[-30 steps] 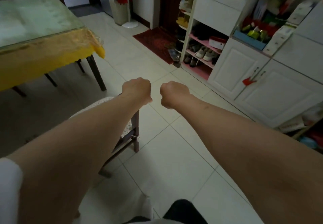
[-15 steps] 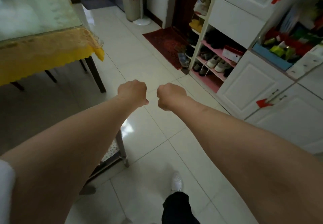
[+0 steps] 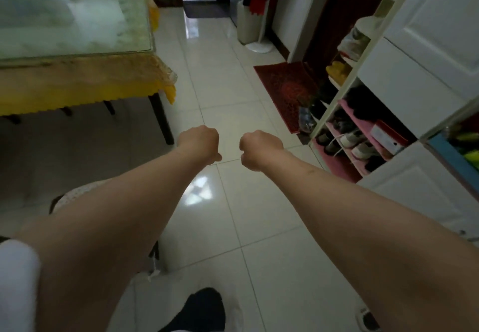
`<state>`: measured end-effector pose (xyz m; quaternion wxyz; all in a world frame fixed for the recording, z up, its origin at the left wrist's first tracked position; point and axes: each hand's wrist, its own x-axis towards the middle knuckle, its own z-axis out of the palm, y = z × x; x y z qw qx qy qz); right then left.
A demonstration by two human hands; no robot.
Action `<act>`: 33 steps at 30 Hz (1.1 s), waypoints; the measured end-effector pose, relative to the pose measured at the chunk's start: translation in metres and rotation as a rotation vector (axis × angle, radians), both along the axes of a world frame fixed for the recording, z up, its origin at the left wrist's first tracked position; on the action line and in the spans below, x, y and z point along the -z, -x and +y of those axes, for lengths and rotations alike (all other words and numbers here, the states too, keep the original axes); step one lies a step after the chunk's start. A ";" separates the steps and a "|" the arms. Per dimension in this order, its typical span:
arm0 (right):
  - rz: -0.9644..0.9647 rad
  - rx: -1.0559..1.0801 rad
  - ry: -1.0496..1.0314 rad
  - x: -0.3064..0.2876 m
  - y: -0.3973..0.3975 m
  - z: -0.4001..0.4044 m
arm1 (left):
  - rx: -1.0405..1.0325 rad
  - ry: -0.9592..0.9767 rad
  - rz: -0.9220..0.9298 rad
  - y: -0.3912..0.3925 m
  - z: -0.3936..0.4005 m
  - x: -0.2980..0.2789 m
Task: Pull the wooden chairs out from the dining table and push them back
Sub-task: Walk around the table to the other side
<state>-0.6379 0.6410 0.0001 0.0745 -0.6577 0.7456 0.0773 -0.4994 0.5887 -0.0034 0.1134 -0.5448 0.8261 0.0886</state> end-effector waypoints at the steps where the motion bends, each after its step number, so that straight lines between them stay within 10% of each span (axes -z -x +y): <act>1: -0.005 -0.017 -0.002 0.002 0.006 -0.012 | -0.014 -0.007 -0.006 0.004 -0.011 0.002; 33: -0.039 -0.309 -0.050 0.012 0.192 -0.603 | -0.290 -0.028 -0.033 0.195 -0.557 0.016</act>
